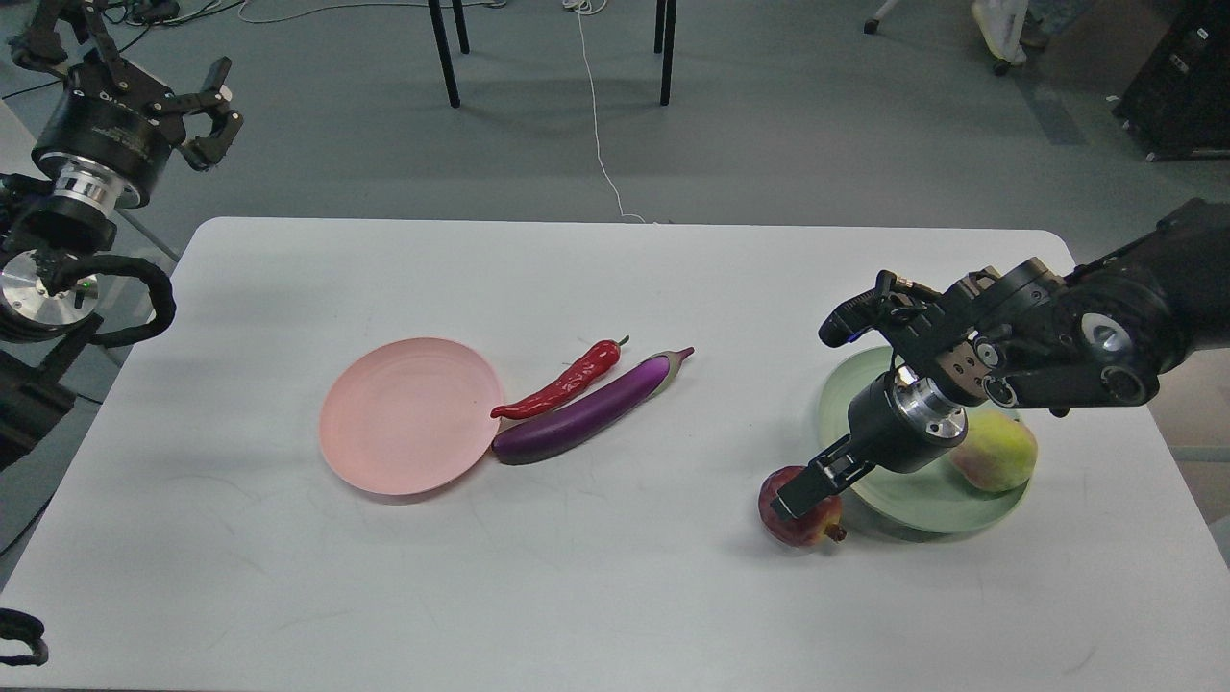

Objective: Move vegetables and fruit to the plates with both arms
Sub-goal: 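Move the right gripper to the red apple and grasp it, then lift the apple onto the green plate and open the right gripper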

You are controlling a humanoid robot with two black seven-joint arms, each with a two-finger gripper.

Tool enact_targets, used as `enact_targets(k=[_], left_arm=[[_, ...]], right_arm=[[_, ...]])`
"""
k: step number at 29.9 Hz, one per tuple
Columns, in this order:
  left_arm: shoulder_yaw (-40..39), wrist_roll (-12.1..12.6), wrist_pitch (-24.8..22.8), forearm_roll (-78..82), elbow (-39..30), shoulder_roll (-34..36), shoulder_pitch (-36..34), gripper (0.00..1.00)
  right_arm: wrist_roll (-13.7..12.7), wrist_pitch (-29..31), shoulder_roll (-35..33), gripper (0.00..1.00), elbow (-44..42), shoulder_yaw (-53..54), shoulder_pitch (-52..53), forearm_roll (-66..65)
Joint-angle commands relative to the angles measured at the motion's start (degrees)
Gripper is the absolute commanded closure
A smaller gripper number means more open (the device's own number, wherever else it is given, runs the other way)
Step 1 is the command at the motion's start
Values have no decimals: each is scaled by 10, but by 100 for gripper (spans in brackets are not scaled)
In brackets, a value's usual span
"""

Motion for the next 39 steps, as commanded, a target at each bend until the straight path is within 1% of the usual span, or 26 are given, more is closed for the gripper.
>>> enact_targets(k=[1,4,6,7,9,11,12,13,16,20,25,27,30,34,39], left_arm=[[0,-1,0,-1,0,7,1,2],[0,-1,-8,0,0,18,2,2],[0,-1,-16,0,0,18,2,2],[0,-1,-18,-1,0,19,2,2],[0,-1,-18,0,0,19,2,2],[0,-1,-18,-1,0,19,2,2],[0,-1,-17,0,0,18,2,2],[0,-1,-17,0,0,18,2,2],[1,-1,-13,0,0,18,2,2],[0,-1,-13,0,0,18,-2,2],[0,0,-12,0,0,16,-3,2],[0,0,-11,0,-1,14,-3,2],[0,0,-11,0,-1,14,-3,2],[1,0,-11,0,-1,15,-3,2],[2,6,-11,2,0,15,-10,2]], right_arm=[[0,-2,10,12,-21,-2,-18,0],[0,-12,18,14,-37,-2,-31,0],[1,-13,19,18,-37,-2,-32,0],[1,-13,20,22,-37,-2,-32,-2],[1,-12,23,32,-37,-3,-32,-6],[1,-12,22,44,-38,-3,-31,-8],[2,-12,22,48,-37,-3,-30,-9],[2,-13,21,49,-36,-3,-27,-8],[3,-13,6,49,-26,4,-4,2],[3,-12,-48,49,-10,4,35,-6],[2,-12,-101,48,-14,1,30,-38],[1,-13,-114,47,-13,0,22,-67],[1,-25,-127,47,-24,3,0,-76],[1,-30,-135,38,-47,0,-23,-80],[2,-35,-138,21,-61,7,-45,-79]])
